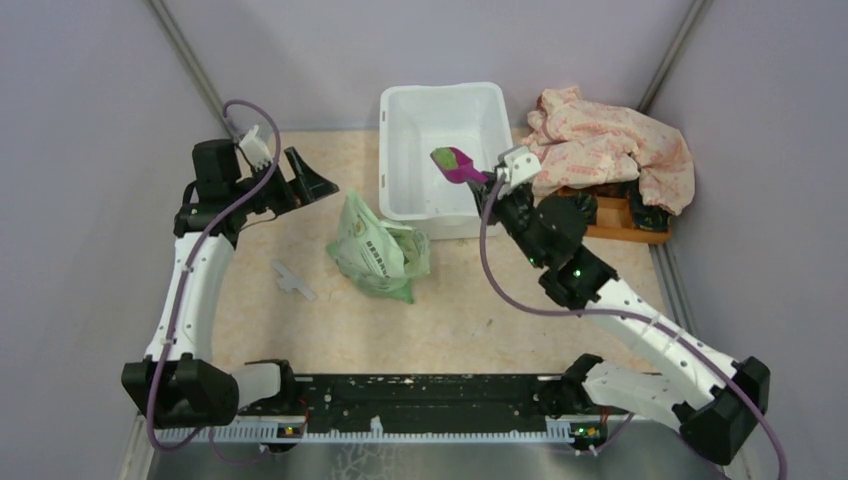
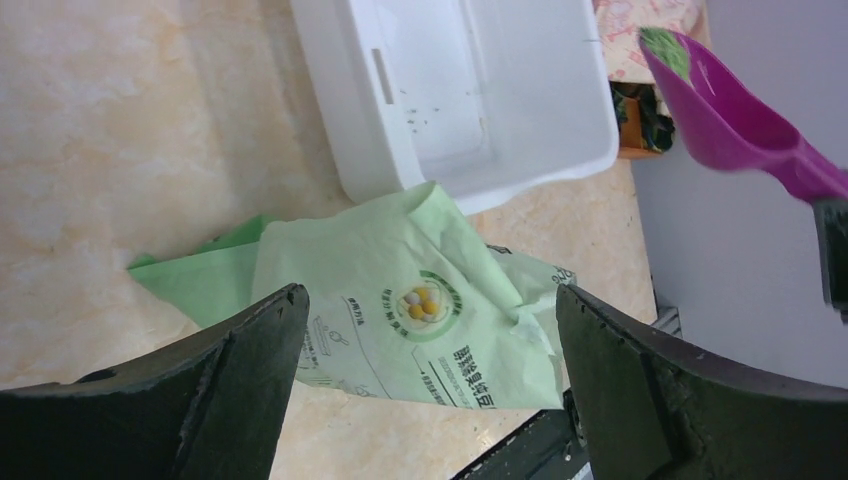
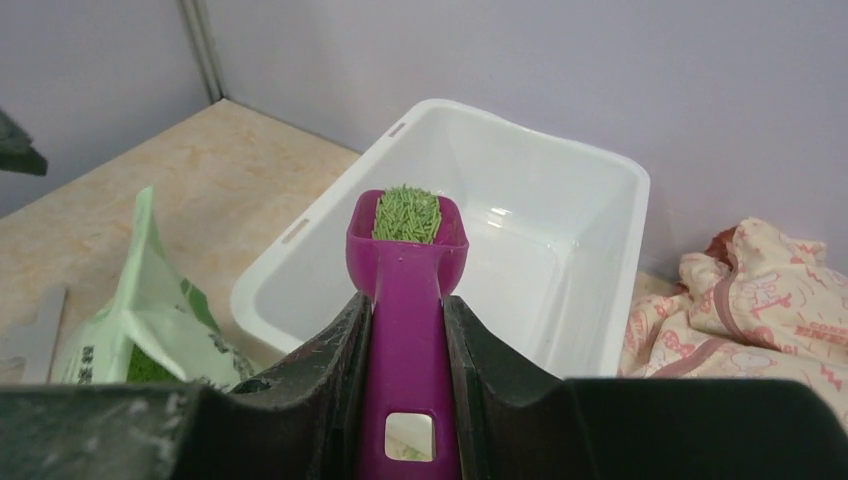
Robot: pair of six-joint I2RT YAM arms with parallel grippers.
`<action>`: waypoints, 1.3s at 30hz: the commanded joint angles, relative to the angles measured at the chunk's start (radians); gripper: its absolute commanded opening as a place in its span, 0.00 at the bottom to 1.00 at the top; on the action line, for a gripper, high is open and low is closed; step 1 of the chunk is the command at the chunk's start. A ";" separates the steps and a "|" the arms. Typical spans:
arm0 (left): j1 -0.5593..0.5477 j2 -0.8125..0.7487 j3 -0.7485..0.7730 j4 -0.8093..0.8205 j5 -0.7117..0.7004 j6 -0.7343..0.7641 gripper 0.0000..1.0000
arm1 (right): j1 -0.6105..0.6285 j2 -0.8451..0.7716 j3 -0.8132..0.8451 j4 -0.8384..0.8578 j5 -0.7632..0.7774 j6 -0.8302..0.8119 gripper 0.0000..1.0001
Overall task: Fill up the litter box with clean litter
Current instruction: 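Pour the cat litter into the litter box, then scoop the cat litter from the cat litter bag.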
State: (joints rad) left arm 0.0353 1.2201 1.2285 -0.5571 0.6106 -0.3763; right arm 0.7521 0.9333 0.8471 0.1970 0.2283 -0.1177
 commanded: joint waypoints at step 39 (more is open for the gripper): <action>-0.008 -0.099 -0.023 -0.027 0.056 0.085 0.98 | -0.048 0.057 0.468 -0.701 -0.275 0.084 0.00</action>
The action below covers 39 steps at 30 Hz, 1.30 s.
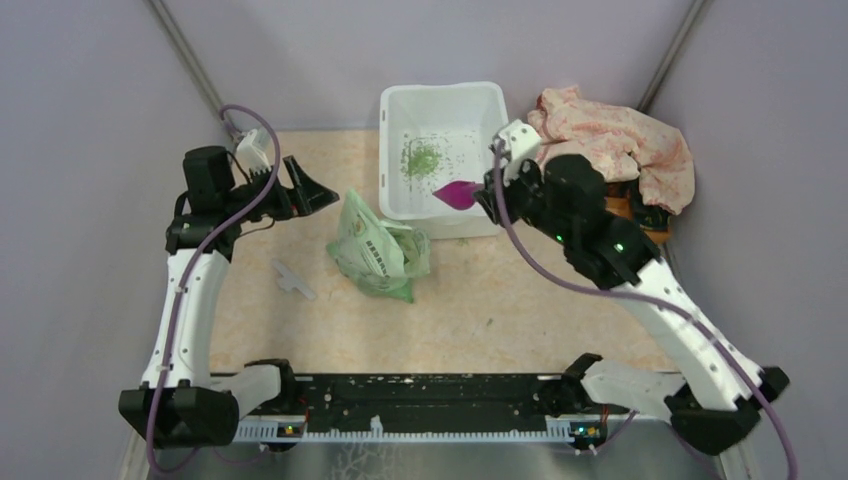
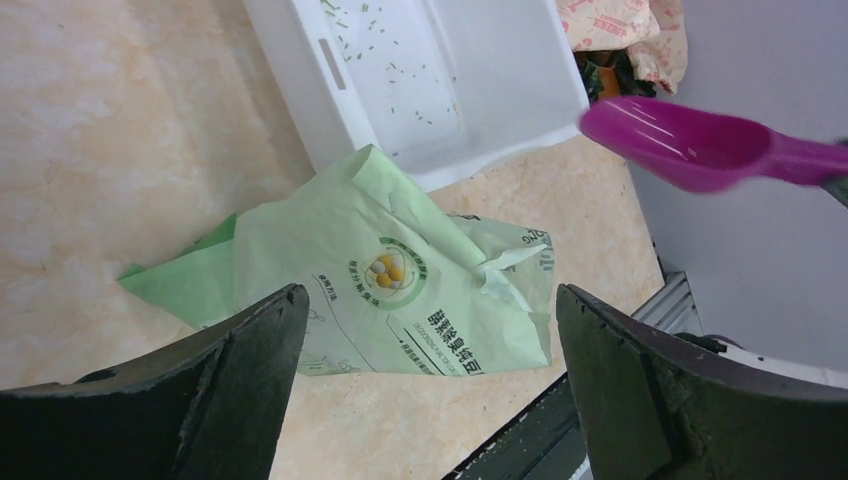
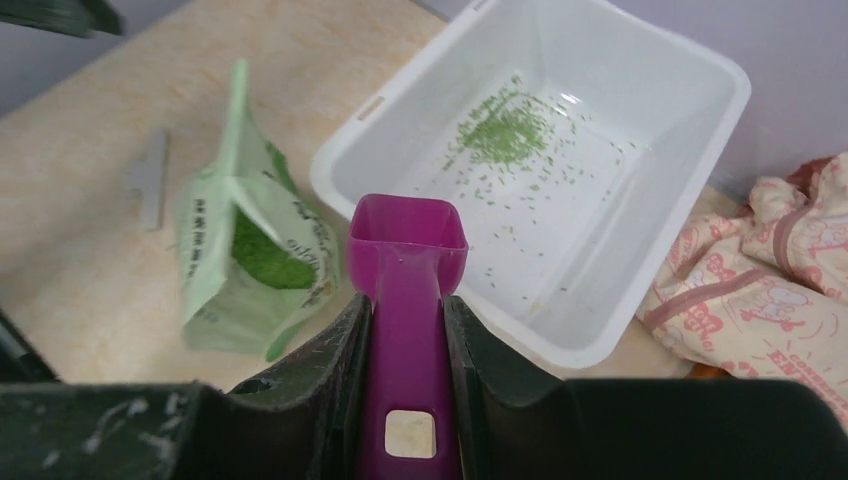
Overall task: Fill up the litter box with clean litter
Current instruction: 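Scoop the cat litter from the cat litter bag.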
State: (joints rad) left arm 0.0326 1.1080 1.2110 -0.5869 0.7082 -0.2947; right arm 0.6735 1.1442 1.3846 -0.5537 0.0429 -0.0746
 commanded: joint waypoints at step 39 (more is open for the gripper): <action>0.018 0.063 -0.131 0.024 -0.279 -0.063 0.98 | 0.192 0.217 0.111 -0.039 -0.139 0.036 0.00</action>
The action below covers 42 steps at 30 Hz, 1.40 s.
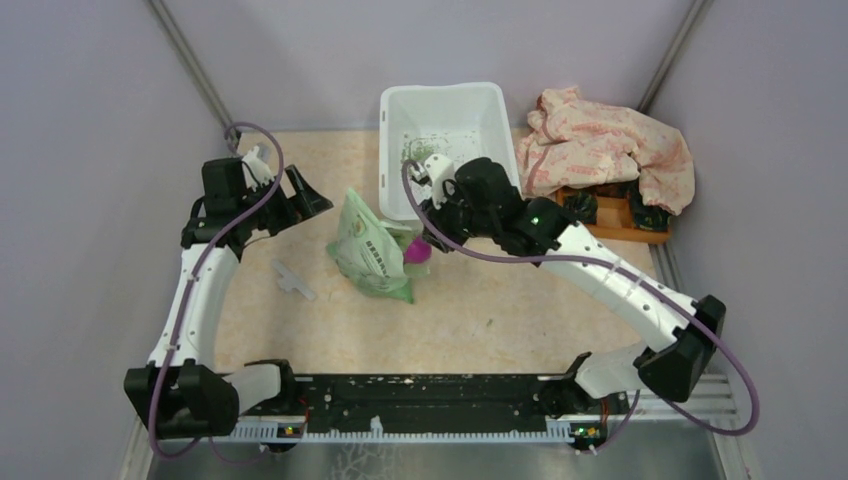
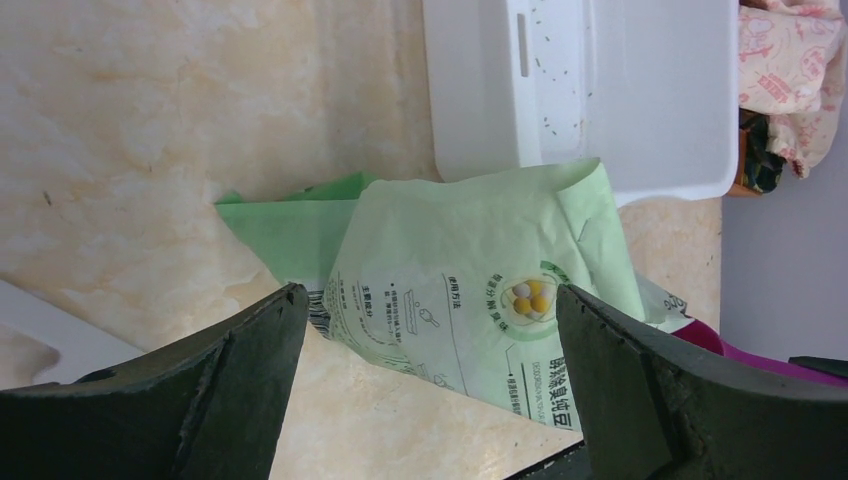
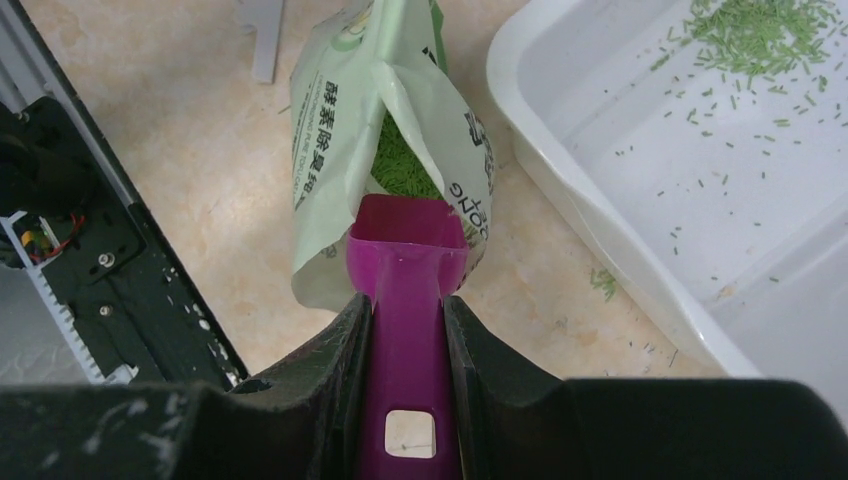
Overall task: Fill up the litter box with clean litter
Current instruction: 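Scoop the cat litter from the cat litter bag.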
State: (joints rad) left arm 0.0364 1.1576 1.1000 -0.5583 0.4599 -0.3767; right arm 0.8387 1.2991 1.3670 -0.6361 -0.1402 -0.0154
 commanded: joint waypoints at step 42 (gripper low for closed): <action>0.031 0.009 -0.049 0.014 -0.016 0.032 0.98 | 0.175 0.278 -0.234 0.599 0.207 0.089 0.00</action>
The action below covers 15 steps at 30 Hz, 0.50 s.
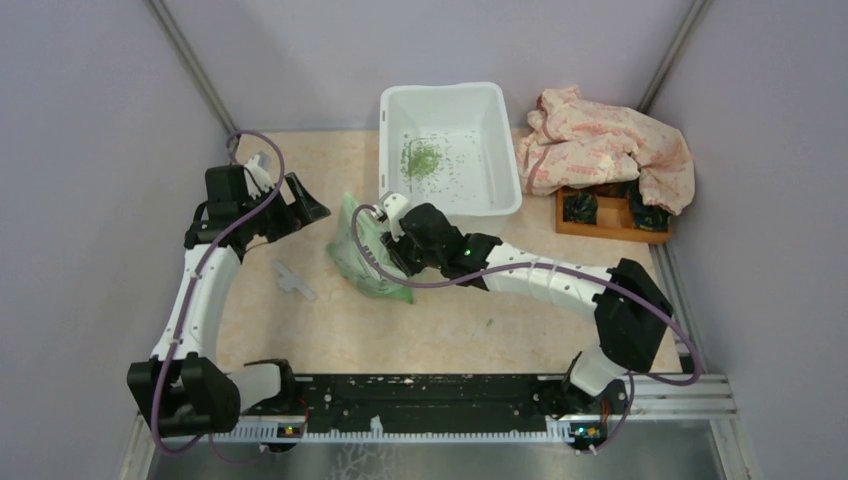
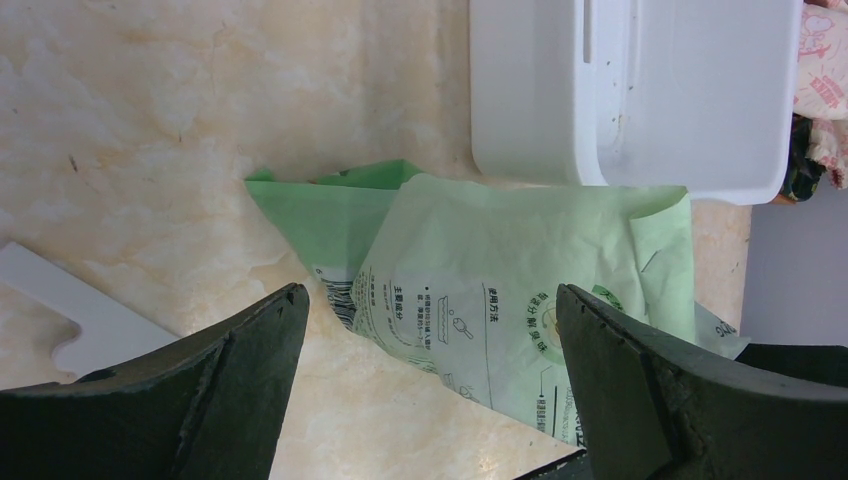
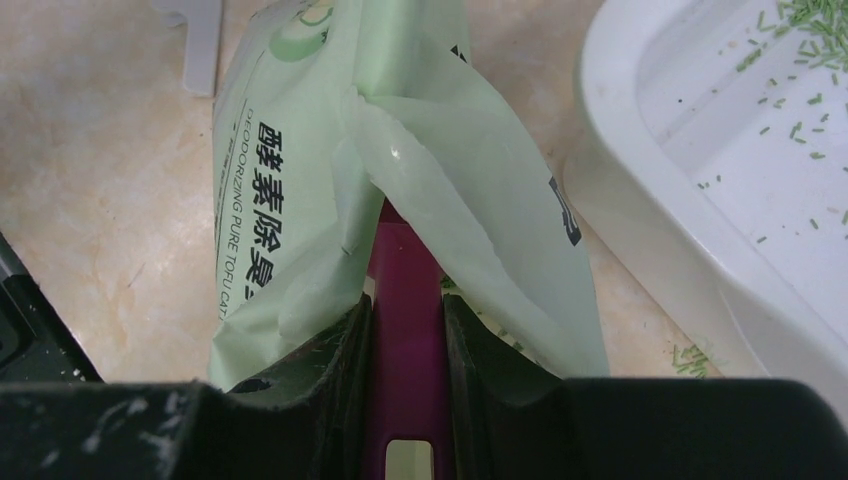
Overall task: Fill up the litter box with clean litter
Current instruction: 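Scoop the cat litter from the cat litter bag.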
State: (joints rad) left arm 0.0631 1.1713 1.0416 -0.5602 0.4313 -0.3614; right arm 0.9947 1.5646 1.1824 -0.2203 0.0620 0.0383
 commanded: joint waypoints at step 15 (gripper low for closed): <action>0.005 0.002 -0.002 0.039 0.036 -0.004 0.98 | 0.040 -0.155 -0.508 0.837 0.052 0.016 0.00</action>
State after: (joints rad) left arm 0.0635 1.1713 1.0412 -0.5537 0.4454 -0.3641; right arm 1.0069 1.4872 0.7563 0.4072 0.0990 0.0563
